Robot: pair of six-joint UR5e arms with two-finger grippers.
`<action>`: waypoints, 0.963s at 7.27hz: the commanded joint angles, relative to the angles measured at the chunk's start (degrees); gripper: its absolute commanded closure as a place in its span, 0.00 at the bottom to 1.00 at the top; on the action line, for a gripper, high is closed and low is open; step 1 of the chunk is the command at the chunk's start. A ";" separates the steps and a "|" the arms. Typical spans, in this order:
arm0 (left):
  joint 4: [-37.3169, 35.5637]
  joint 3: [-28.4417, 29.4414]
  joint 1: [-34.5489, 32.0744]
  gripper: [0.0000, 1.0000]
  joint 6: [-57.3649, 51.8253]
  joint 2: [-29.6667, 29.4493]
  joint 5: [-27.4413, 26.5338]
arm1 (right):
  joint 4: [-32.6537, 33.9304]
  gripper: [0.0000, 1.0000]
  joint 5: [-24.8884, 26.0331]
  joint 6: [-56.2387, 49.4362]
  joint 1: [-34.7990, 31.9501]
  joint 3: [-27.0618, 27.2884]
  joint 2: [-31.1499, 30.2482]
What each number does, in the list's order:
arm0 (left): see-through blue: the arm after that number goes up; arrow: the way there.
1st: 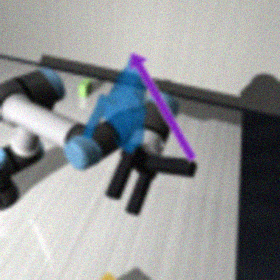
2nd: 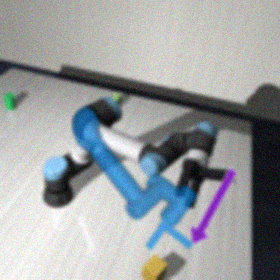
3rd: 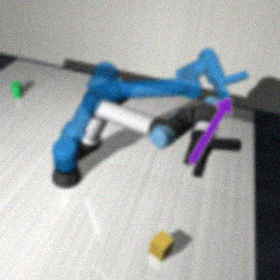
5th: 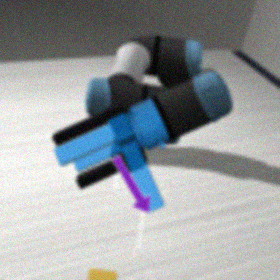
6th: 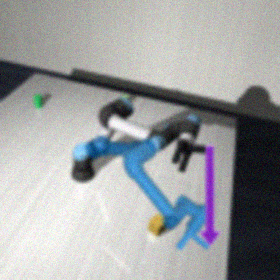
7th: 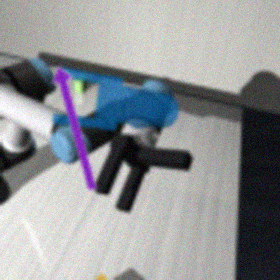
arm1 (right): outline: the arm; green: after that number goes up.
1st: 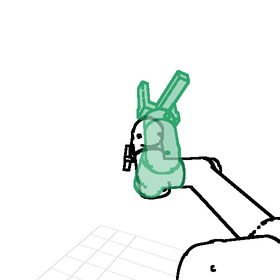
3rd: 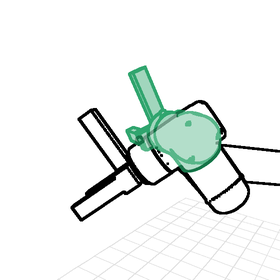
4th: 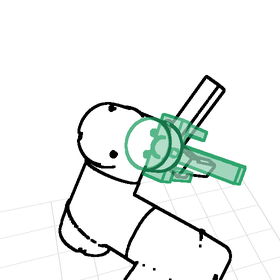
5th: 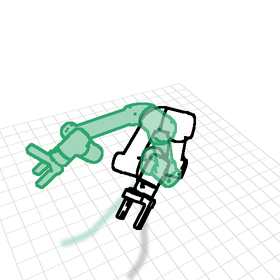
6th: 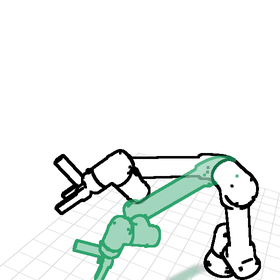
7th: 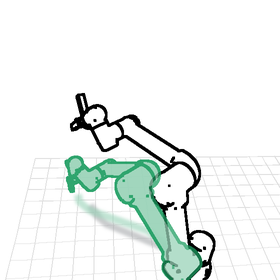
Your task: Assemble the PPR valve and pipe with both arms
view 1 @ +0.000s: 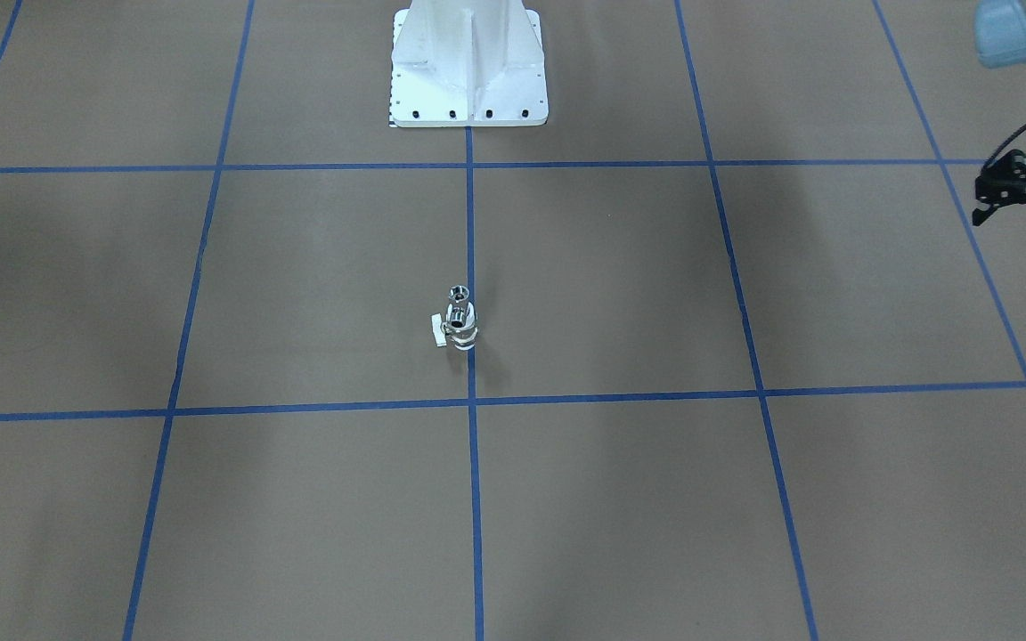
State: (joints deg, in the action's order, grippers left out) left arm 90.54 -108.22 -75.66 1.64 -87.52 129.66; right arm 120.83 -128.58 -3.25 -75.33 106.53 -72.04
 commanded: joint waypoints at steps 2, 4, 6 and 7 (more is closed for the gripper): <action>0.51 3.63 -6.77 0.00 -2.25 1.56 0.15 | -2.25 0.01 -3.57 -12.24 -11.93 -14.39 -8.62; 0.51 3.29 -10.29 0.00 -2.17 2.00 1.02 | -14.23 0.01 -5.45 -10.64 -12.73 -17.57 -10.39; 0.60 4.42 -10.38 0.00 -2.25 2.01 1.82 | -25.34 0.01 -5.45 -9.86 -14.13 -20.55 -15.50; 0.60 6.08 -10.38 0.00 -2.25 2.79 1.82 | -25.46 0.01 -5.45 -9.67 -14.84 -21.53 -15.42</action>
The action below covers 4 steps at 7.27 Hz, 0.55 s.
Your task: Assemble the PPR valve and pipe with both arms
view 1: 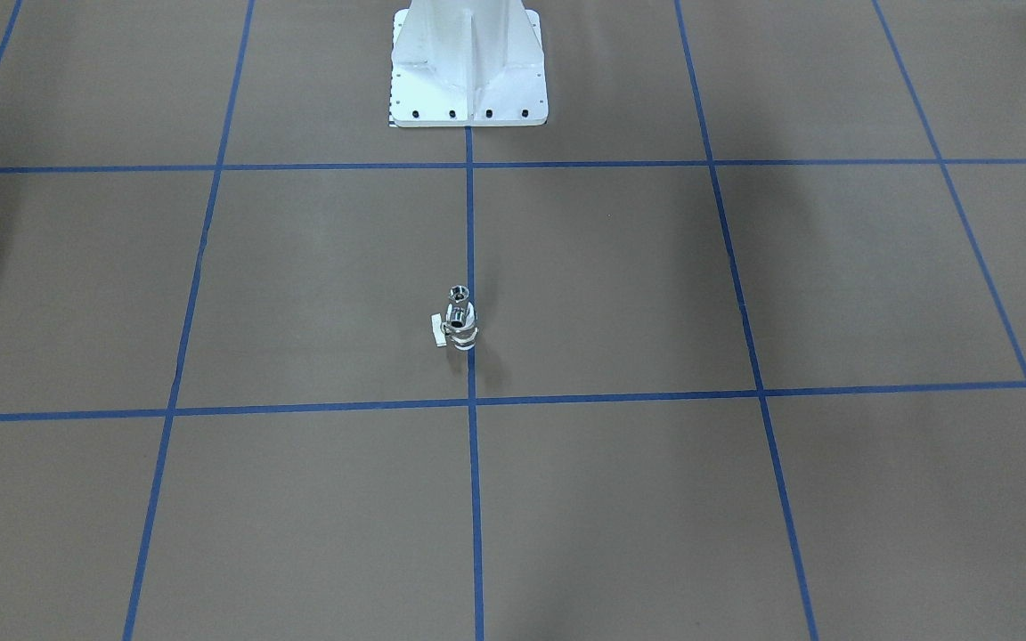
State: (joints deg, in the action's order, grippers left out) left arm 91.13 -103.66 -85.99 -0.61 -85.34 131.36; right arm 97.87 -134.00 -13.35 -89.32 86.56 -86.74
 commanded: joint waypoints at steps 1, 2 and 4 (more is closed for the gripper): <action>0.89 3.71 -0.14 0.00 -0.09 0.87 0.03 | -2.95 0.01 -0.03 3.04 -1.21 -1.48 -0.19; 1.50 5.30 -0.23 0.00 -0.10 0.87 0.12 | -3.12 0.01 -0.03 4.02 -1.21 -1.48 0.16; 1.42 4.96 -0.67 0.00 -0.10 1.14 0.21 | -3.13 0.01 -0.29 4.20 -1.56 -0.52 0.69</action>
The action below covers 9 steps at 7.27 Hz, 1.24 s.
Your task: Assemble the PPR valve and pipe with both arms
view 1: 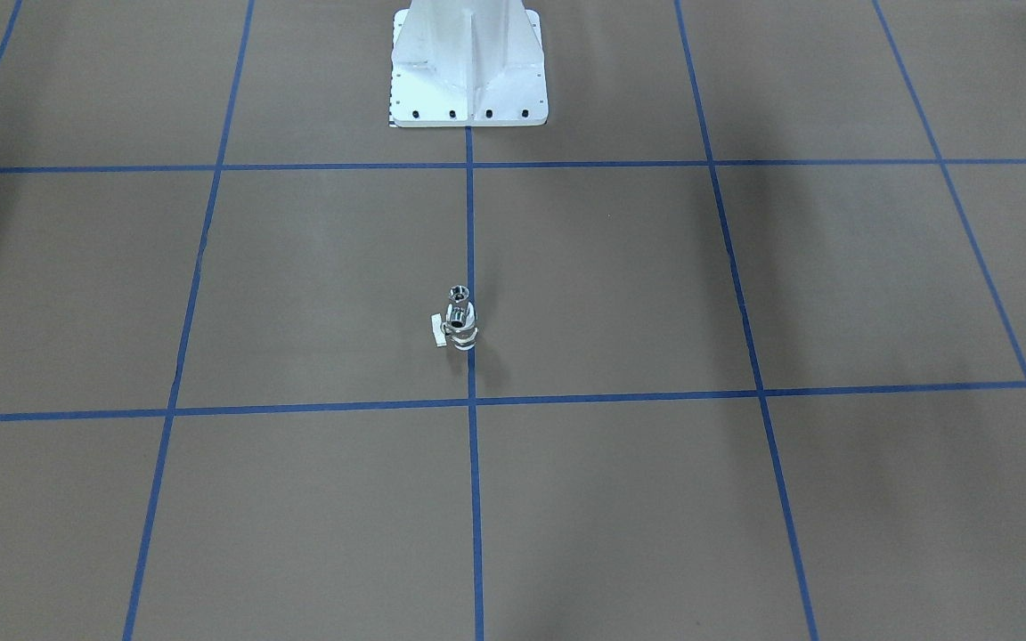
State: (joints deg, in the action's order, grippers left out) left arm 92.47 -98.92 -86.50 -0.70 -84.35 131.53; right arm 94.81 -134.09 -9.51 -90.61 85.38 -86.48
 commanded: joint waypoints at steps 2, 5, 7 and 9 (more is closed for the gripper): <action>0.08 -0.04 -0.16 0.00 0.00 0.06 0.04 | 0.28 0.01 -0.64 5.87 -0.27 4.17 0.35; -0.01 -0.30 -0.16 0.00 0.08 0.06 -0.05 | 0.11 0.01 -2.93 6.26 -0.27 5.94 -1.06; -0.01 -0.22 -0.16 0.00 0.08 0.06 -0.05 | 0.02 0.01 -2.84 6.26 -0.27 5.85 -1.15; -0.01 -0.39 -0.25 0.00 0.00 0.15 0.04 | -0.07 0.01 -2.76 6.17 -0.27 5.85 -1.15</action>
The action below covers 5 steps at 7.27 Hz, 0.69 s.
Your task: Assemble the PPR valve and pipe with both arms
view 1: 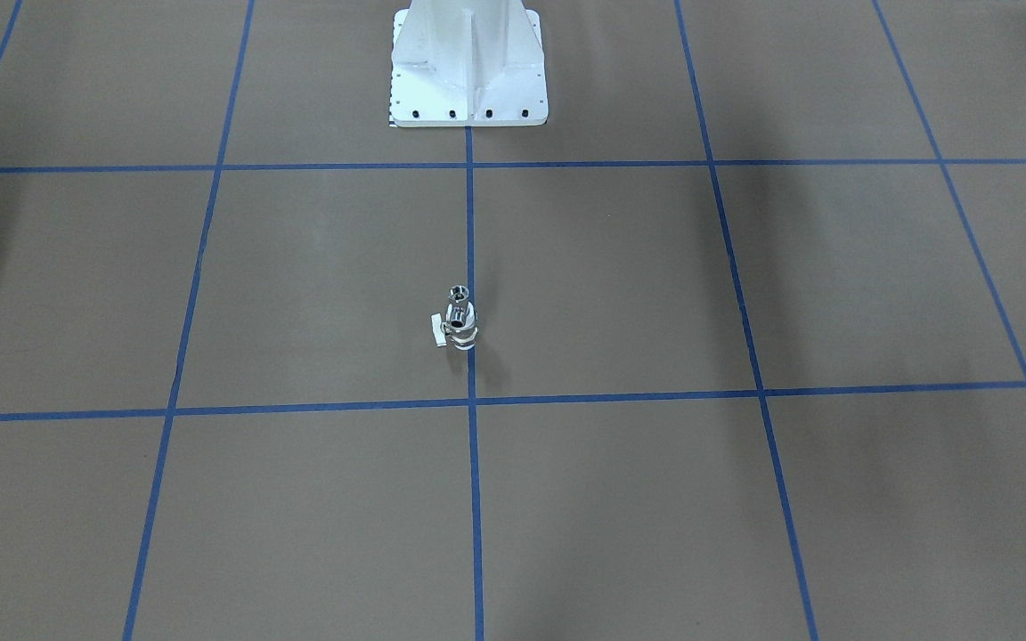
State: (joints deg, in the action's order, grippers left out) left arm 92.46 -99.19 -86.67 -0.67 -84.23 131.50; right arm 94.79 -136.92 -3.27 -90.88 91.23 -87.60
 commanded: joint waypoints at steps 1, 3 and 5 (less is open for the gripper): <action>-0.09 -0.04 -0.08 0.00 -1.25 0.12 -0.02 | -0.04 0.01 0.16 0.01 0.00 0.00 0.06; -0.17 -0.04 -0.08 0.00 -2.67 0.04 -0.10 | -0.13 0.01 0.16 -0.07 0.00 0.09 0.06; -0.17 0.05 0.01 0.00 -2.67 0.04 -0.10 | -0.04 0.01 0.25 -0.07 0.00 0.09 0.15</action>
